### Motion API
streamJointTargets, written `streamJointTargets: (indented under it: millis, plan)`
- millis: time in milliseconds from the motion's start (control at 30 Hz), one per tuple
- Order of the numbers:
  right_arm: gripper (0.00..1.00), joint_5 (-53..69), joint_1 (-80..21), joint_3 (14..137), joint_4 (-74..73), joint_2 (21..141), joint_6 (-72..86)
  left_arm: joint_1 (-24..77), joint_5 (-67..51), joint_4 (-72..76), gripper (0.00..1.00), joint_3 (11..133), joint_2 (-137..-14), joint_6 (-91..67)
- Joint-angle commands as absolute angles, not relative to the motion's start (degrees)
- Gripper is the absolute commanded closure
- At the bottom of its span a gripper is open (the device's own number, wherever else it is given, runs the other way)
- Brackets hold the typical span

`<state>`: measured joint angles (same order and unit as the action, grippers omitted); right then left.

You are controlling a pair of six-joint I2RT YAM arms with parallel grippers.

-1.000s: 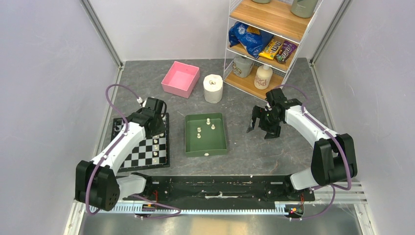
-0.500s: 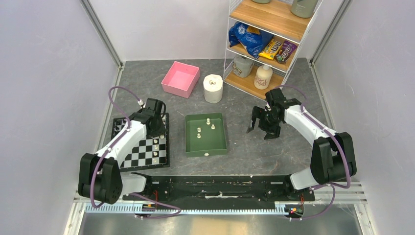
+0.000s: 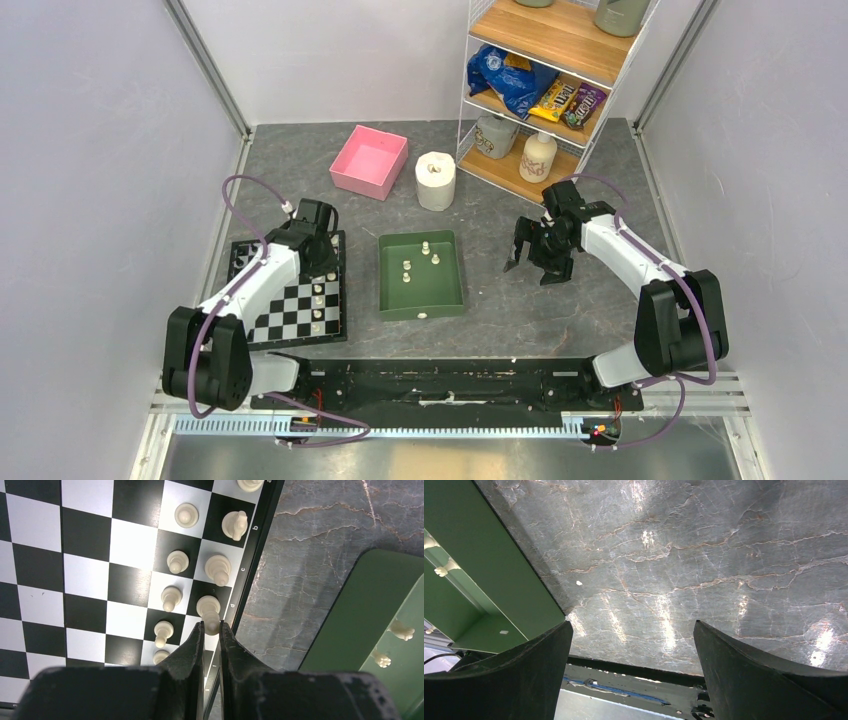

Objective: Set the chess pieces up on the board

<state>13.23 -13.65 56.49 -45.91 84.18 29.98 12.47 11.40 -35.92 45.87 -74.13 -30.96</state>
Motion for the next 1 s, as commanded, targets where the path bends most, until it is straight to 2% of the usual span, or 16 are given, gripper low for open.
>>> streamJointTargets:
  millis: [0,267,467,567,667,967]
  plan:
    - [0.01,13.33,-13.41,56.12,-45.0,84.08,29.68,12.04,11.32,-33.85,0.98,45.5,-74.28,-29.48]
    - [0.01,13.29,-13.46,56.3,-45.04,84.13,29.6,11.87,10.2,-32.21,0.97,44.12,-74.44,-29.84]
    - [0.01,13.33,-13.42,56.21,-45.02,84.21,29.5,11.87,10.75,-33.61,0.82,43.86,-73.73,-29.91]
    - [0.01,13.27,-13.45,56.31,-45.06,84.38,29.49,11.8,10.99,-34.72,0.8,44.1,-73.44,-29.81]
    - [0.01,13.31,-13.43,56.42,-45.08,84.57,29.33,11.86,10.9,-35.77,0.67,44.48,-73.42,-29.9]
    - [0.01,13.34,-13.45,56.43,-45.0,84.33,29.29,11.86,9.51,-37.38,0.46,48.42,-67.35,-29.32]
